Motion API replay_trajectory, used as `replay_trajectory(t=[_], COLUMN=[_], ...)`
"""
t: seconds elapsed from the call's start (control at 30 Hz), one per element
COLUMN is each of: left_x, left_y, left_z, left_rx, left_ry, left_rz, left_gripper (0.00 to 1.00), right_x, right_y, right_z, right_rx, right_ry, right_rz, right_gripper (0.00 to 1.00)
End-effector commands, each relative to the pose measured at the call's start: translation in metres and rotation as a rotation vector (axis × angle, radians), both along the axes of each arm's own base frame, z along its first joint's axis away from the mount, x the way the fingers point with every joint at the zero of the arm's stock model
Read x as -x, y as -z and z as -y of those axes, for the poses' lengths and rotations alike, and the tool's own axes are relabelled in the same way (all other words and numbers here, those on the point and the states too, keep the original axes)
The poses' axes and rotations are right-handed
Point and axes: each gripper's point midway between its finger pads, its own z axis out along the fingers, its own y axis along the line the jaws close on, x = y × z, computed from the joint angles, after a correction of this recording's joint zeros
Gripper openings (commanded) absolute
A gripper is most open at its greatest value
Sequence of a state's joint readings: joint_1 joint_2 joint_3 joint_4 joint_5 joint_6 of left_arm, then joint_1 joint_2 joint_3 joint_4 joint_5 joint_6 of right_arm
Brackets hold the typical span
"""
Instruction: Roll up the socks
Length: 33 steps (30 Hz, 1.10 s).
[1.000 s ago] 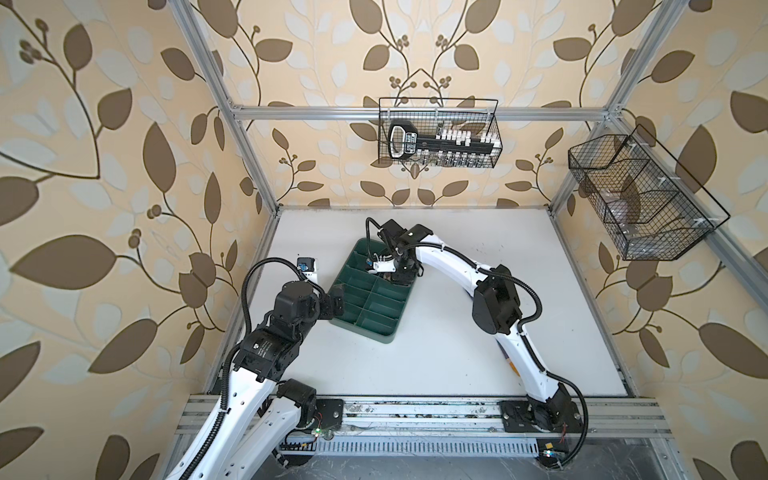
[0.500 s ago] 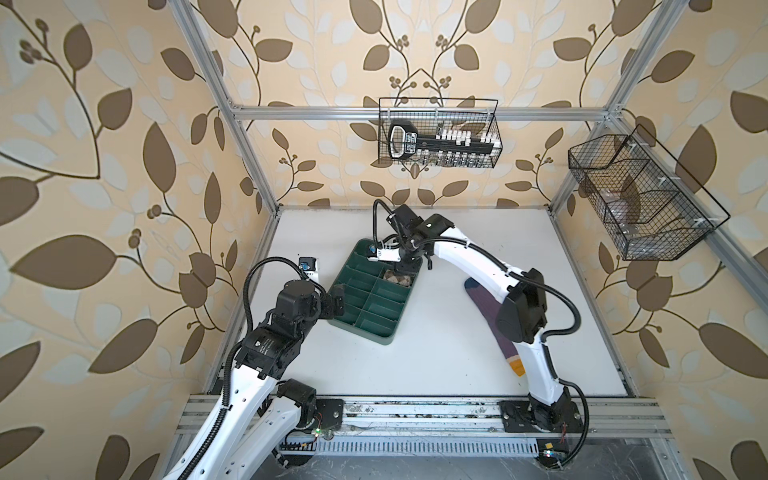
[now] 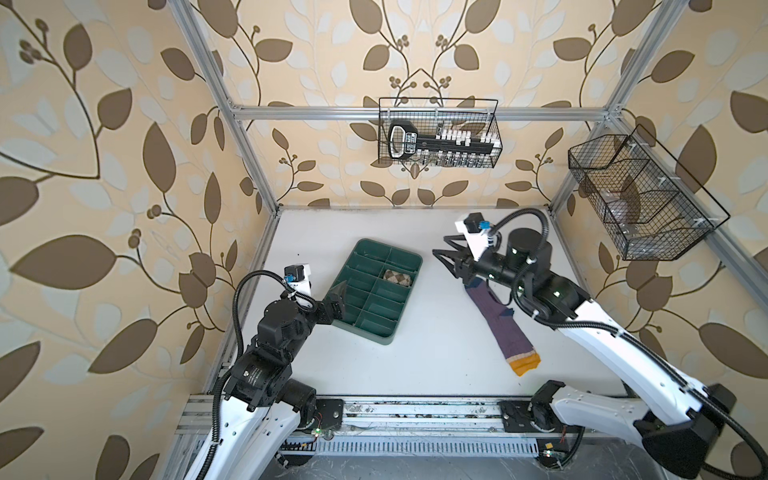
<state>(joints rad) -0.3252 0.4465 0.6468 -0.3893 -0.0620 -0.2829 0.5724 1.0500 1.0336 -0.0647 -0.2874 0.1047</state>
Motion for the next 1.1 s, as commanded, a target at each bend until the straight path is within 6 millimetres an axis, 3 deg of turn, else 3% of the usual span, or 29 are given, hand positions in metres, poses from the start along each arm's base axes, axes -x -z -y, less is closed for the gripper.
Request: replay_trajectory(t=[0.0,0.13,0.17,0.27,0.43,0.53,0.73,0.87,1.07], left_x=[-0.007,-0.01,-0.012,-0.018,-0.015,-0.019,-0.046,-0.067,-0.087], left_y=[-0.019,-0.01,-0.007,0.011,0.043,0.058,0.091,0.119,0.144], left_z=[0.018,0.055,0.06,0.071,0.103,0.12,0.149,0.165,0.195], left_rx=[0.189,0.251,0.27,0.271,-0.046,-0.238,-0.385,-0.457,-0.451], left_ry=[0.044,0.215,0.229,0.232,0.231,0.214,0.202,0.194,0.217], left_rz=[-0.037,-0.178,-0.2,-0.264,-0.352,-0.414,-0.495,-0.545,-0.584], left_gripper=[0.99,0.99,0.99,0.96,0.93,0.93,0.86,0.79,0.72], right_x=[0.044,0.065,0.066,0.059,0.048,0.047,0.05,0.049,0.044], right_y=[-0.031,-0.014,-0.006,0.025,0.097,0.134,0.185,0.21,0.234], right_z=[0.008,0.051,0.059,0.084,0.118,0.125,0.133,0.134,0.141], right_rx=[-0.326,-0.471,-0.476,-0.455,-0.434,-0.404,-0.28,-0.195,-0.117], right_ry=[-0.133,0.004,0.045,0.211,0.469,0.537,0.627,0.655,0.714], right_rz=[-0.057,-0.032,-0.034,-0.085,-0.297,-0.386,-0.526,-0.572,-0.597], right_gripper=[0.52,0.53,0.59,0.61,0.84,0.89,0.87,0.87,0.86])
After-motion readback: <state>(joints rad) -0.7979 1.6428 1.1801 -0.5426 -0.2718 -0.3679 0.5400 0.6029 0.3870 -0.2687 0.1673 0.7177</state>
